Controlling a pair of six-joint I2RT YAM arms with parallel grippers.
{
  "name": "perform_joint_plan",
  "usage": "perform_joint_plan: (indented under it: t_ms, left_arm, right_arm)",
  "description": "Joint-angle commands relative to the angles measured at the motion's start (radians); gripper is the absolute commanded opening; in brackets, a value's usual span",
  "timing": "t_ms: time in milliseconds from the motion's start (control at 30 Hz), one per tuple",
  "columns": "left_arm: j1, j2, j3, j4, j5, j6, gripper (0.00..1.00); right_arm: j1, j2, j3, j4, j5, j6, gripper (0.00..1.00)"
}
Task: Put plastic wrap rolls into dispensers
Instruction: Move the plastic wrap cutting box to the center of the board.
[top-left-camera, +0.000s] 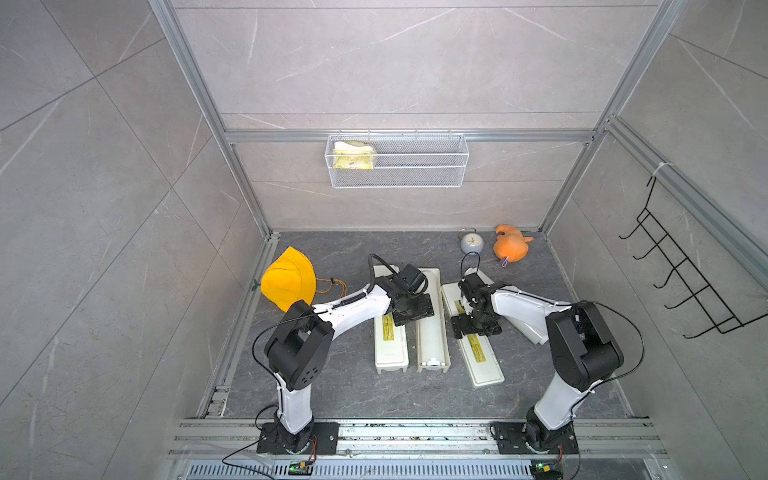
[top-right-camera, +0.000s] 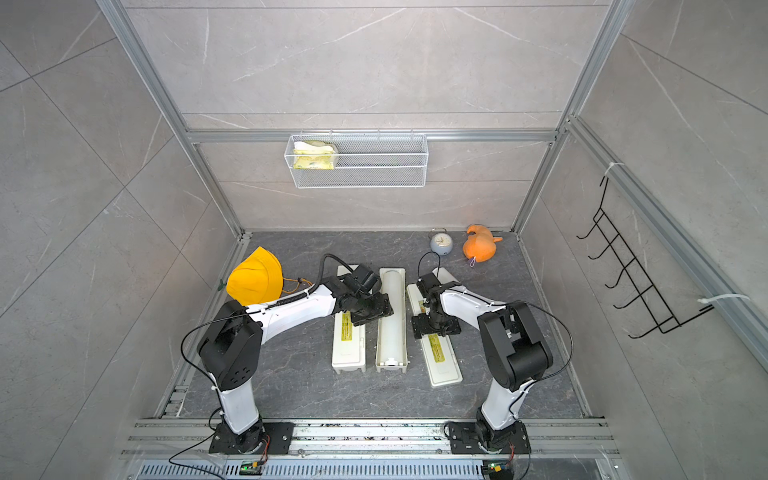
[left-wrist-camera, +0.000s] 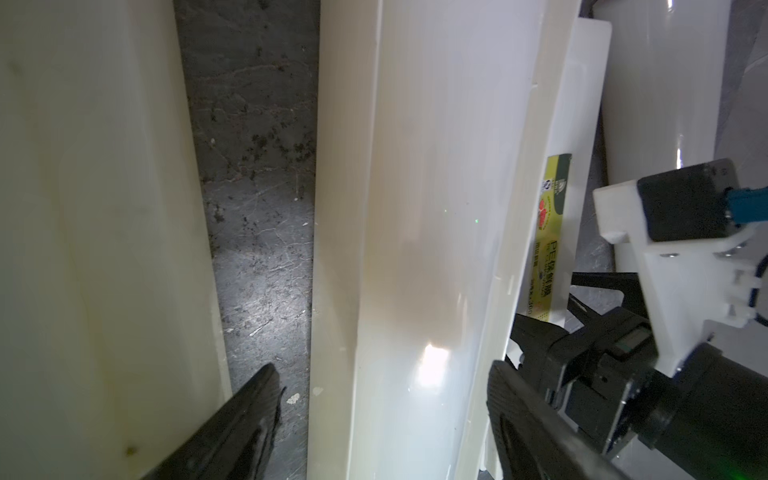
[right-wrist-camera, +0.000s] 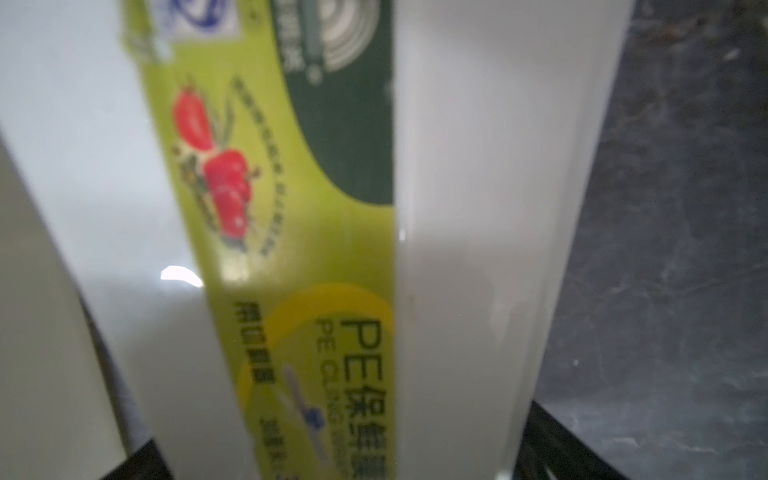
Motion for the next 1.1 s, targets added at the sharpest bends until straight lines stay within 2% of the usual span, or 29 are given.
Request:
perform_joint_plan:
  t_ms: [0, 267, 467, 733, 1067]
  left_arm:
    - [0.019, -0.02, -0.043, -0.045, -0.049, -0.013, 0.8]
    - [0.074, -0.087, -0.113, -0.063, -0.078, 0.016, 0.8]
    - [0.074, -0.105, -0.099, 0.005, -0.008, 0.015, 0.81]
    - [0.074, -0.181, -0.132, 0.125, 0.075, -0.008, 0.81]
    - [0.056, -0.277, -0.251, 0.281, 0.09, -0.121, 0.8]
  right_arm:
    - [0.003, -0.033, -0.018, 0.027, -0.021, 0.039, 0.97]
    - [0.0, -0.068, -0.032, 0.043, -0.013, 0.068, 0.93]
    - [0.002, -0.098, -0.043, 0.061, -0.013, 0.087, 0.91]
    - [-0.001, -0.22, -0.001, 0.026, -0.025, 0.103, 0.91]
    - [0.024, -0.279, 0.088, 0.038, -0.209, 0.224, 0.91]
